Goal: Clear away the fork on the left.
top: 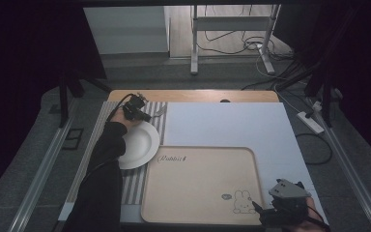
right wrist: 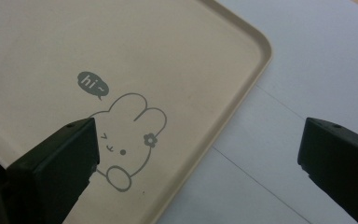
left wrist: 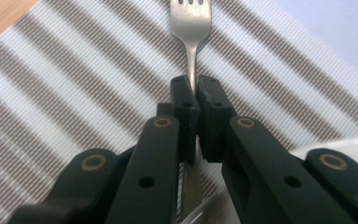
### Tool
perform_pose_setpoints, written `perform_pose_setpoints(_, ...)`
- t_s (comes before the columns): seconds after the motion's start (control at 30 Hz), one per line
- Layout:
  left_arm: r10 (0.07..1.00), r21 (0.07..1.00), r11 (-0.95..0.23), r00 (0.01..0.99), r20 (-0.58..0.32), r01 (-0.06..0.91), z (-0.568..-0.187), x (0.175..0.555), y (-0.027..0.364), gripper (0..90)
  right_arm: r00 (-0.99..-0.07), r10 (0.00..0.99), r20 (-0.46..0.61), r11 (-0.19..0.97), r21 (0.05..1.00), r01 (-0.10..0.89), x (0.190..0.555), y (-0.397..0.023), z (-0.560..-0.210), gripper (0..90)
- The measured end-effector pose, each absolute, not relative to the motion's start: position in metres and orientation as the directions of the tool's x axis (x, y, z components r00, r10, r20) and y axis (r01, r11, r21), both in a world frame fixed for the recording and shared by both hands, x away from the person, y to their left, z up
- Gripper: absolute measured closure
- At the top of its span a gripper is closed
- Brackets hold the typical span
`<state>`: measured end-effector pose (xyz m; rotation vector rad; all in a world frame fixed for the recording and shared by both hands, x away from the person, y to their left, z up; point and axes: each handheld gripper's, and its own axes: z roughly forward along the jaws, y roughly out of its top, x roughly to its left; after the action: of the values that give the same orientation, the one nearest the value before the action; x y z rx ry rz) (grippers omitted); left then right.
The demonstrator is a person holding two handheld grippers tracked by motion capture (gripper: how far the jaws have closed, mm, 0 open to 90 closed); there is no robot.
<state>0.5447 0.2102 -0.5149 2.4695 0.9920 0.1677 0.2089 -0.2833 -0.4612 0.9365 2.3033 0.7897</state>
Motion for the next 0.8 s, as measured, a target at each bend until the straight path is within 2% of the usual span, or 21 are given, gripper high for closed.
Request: perform_pose_setpoints(0.8,0.569,0.475,-0.710,0.821,-0.048,0.520,-0.495,0.514,0.135,86.1,-0.620,0.743,-0.253,0.592,0.682,0.430,0.208,-0.284,-0.461,0.0)
